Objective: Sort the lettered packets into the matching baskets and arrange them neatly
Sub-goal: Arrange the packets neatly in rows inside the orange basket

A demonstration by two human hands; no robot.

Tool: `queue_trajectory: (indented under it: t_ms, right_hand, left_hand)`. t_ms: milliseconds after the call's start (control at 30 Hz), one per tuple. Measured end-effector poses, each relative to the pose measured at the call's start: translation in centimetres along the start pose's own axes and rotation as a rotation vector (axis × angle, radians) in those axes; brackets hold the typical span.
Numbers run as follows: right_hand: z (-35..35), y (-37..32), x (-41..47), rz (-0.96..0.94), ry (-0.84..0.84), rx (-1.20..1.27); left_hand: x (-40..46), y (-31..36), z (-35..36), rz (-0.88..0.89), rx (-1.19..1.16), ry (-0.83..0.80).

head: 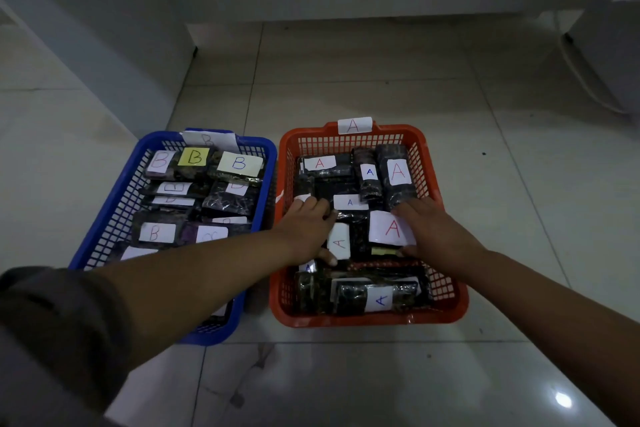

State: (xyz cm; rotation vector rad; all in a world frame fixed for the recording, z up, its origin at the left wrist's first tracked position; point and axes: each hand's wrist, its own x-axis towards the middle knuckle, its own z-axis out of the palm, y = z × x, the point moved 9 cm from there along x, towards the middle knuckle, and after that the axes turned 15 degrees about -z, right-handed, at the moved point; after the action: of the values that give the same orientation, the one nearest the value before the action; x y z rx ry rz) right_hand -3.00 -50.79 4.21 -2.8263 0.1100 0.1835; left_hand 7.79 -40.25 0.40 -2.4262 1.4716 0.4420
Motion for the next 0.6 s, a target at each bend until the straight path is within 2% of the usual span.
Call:
queue_trajectory:
  t_ms: [133,233,300,467,600]
  right_hand:
    - [-1.2,0.9,-0.5,0.061,0.058,0.121]
    - [-1.4,1.7,-0.8,0.101,0.066,0.19]
    - [-1.5,1.7,-1.0,0.109,0.069,0.21]
    - [-1.1,1.5,-1.5,0.105,0.04,0.231]
    - [-0.4,1.4,-1.5,0.063,-0.015,0.229]
  left_hand:
    - [-1.3,0.7,-1.4,0.07,-0.345,-0.149]
    - [-3.2,1.4,-1.6,0.12,-0.503,-0.337]
    - [-4.5,1.9,-0.8,0.112,-0.487,-0.431]
    - [-5.6,3.4,1.0,0.111,-0.239,-0.403]
    - [-5.1,3.3,2.0,0.013,-0.315,-0.569]
